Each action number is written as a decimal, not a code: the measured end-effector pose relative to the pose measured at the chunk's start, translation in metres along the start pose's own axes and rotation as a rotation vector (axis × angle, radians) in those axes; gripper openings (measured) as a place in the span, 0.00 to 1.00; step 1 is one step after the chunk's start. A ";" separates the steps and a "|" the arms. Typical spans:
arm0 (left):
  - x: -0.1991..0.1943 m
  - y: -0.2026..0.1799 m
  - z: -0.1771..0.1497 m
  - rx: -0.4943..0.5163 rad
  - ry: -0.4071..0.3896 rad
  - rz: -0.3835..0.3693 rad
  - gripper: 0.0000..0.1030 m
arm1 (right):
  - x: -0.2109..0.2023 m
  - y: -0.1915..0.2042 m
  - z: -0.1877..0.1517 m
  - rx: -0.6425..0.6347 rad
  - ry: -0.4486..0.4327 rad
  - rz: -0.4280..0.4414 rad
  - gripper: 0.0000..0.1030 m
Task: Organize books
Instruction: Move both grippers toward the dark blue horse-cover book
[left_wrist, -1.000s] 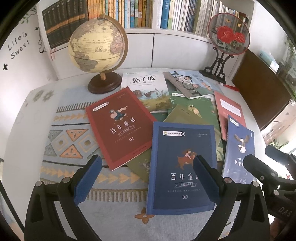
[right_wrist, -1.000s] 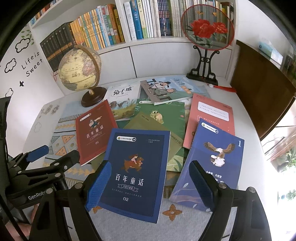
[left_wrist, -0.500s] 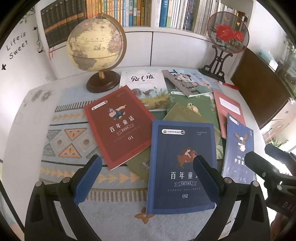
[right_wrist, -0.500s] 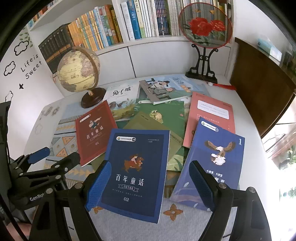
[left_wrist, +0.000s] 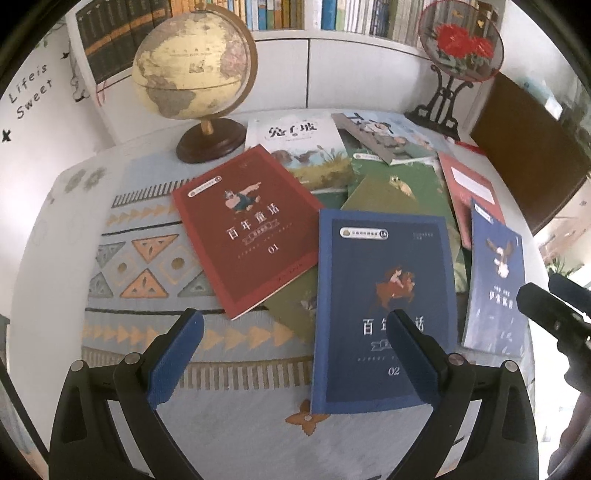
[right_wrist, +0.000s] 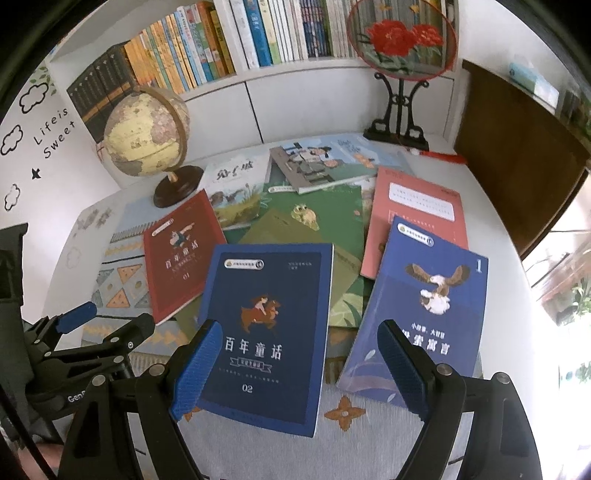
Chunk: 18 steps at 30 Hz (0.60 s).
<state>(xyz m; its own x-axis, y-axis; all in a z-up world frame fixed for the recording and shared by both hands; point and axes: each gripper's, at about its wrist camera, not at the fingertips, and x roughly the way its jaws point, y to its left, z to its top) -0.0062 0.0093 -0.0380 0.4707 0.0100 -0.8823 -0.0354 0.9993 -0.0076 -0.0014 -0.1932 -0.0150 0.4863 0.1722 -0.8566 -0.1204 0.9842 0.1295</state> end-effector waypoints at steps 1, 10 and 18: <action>0.001 0.000 -0.002 0.002 0.003 -0.002 0.96 | 0.001 -0.002 -0.001 0.004 0.001 0.002 0.82; 0.004 0.000 -0.008 0.019 0.018 -0.024 0.96 | 0.006 -0.010 -0.016 0.023 0.030 -0.003 0.82; 0.013 0.004 -0.008 0.003 0.037 -0.034 0.95 | 0.009 -0.012 -0.017 0.026 0.039 0.002 0.82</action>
<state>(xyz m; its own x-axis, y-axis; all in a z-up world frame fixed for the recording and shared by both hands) -0.0070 0.0133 -0.0535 0.4390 -0.0257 -0.8981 -0.0166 0.9992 -0.0367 -0.0104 -0.2038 -0.0329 0.4524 0.1729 -0.8749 -0.0986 0.9847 0.1436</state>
